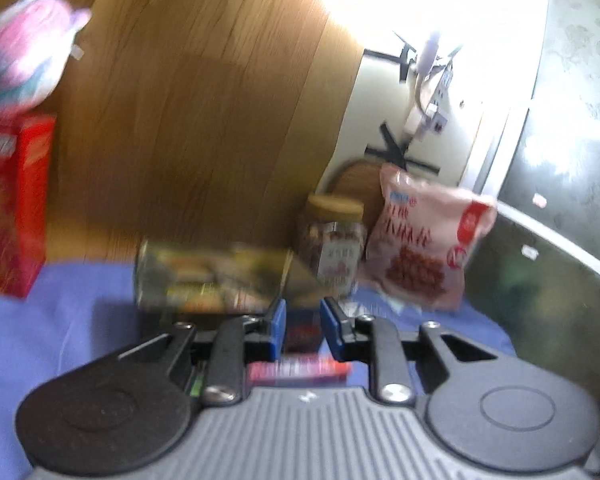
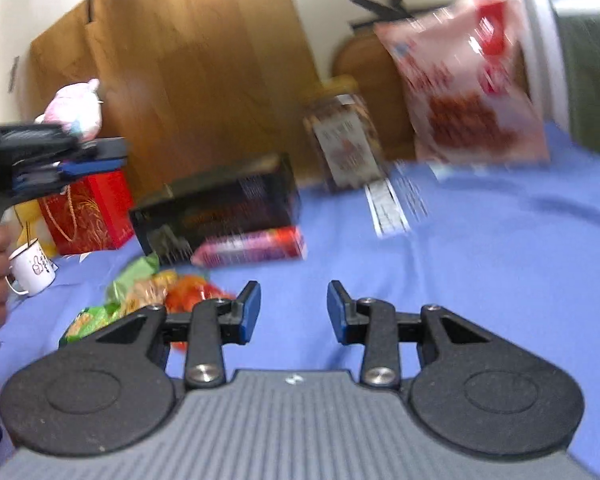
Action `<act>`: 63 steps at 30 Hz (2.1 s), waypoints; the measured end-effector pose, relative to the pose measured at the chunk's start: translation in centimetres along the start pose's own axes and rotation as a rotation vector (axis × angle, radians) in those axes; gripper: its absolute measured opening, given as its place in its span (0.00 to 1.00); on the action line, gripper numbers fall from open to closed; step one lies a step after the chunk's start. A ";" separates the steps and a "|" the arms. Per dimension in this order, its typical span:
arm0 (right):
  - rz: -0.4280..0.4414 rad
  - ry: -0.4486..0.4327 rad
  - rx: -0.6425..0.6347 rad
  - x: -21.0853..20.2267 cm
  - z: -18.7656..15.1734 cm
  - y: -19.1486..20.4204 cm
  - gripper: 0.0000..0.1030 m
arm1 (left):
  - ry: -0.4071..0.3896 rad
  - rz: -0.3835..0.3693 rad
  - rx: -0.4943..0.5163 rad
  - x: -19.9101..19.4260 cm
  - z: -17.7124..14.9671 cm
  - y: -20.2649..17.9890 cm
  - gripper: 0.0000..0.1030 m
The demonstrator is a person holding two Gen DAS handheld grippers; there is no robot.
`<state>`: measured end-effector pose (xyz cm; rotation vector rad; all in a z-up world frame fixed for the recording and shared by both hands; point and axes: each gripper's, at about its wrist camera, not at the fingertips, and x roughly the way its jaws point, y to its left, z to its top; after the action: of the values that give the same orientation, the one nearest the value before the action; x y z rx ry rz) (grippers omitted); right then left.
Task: Organize snacks
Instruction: 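Grasp the pink candy box with the right tool, hand it to the left tool, then drop the pink candy box into the black box with the left tool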
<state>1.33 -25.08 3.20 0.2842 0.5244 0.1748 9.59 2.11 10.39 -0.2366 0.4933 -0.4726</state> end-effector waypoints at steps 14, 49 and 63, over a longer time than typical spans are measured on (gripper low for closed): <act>0.072 0.040 -0.205 6.8 3.7 6.4 0.44 | 0.103 0.095 -0.150 -3.2 -2.3 8.5 0.20; 0.025 0.160 -0.340 -4.2 -0.4 -4.9 0.33 | 0.433 -0.150 0.001 11.6 -6.7 -6.9 0.41; 0.139 0.015 -0.313 1.9 5.9 0.1 0.25 | 0.180 -0.035 -0.014 6.2 0.5 -3.1 0.27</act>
<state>6.04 -25.88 7.22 0.0133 0.4842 0.3897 13.45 -3.55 9.37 -0.2177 0.6691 -0.5272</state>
